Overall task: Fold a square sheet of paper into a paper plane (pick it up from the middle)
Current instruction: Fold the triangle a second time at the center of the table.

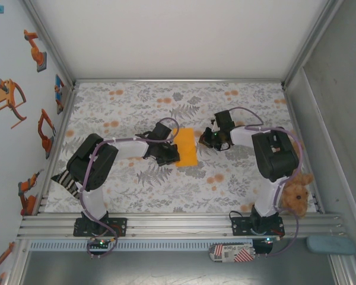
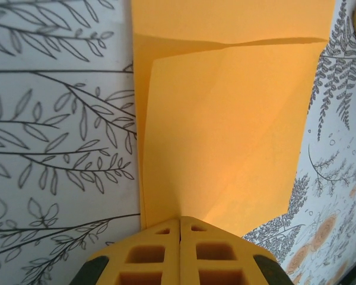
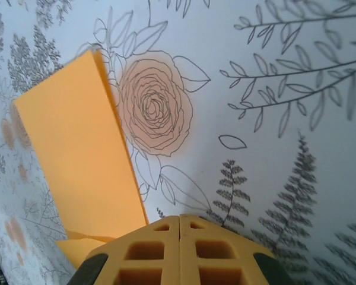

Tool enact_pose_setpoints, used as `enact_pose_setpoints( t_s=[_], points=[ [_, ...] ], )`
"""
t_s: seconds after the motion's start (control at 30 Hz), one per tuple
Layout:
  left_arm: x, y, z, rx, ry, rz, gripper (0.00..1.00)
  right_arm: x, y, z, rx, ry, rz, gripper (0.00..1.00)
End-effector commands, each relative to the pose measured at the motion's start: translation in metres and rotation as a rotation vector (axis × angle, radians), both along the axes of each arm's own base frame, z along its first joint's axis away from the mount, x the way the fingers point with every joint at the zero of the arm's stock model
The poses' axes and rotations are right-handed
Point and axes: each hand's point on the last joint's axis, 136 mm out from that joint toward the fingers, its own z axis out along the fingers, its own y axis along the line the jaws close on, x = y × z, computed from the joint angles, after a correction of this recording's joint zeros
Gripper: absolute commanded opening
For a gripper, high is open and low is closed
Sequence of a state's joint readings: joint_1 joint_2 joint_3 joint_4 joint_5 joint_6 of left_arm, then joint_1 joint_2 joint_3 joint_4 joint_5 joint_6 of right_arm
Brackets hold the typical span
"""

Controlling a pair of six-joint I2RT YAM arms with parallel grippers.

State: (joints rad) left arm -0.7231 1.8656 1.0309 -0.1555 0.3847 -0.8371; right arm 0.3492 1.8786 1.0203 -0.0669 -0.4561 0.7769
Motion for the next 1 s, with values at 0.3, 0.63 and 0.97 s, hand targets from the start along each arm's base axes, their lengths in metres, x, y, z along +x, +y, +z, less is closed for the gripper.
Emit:
enact_pose_setpoints(
  t_s=[0.3, 0.63, 0.97],
  points=[
    [0.043, -0.006, 0.038, -0.056, -0.103, 0.05, 0.24, -0.037, 0.011, 0.032, 0.051, -0.005, -0.048, 0.45],
    [0.07, -0.005, 0.026, -0.055, -0.107, 0.067, 0.24, -0.043, 0.032, 0.025, 0.069, 0.014, -0.036, 0.49],
    [0.063, -0.001, 0.005, -0.03, -0.063, 0.065, 0.23, -0.047, 0.042, 0.017, 0.088, 0.042, -0.032, 0.46]
  ],
)
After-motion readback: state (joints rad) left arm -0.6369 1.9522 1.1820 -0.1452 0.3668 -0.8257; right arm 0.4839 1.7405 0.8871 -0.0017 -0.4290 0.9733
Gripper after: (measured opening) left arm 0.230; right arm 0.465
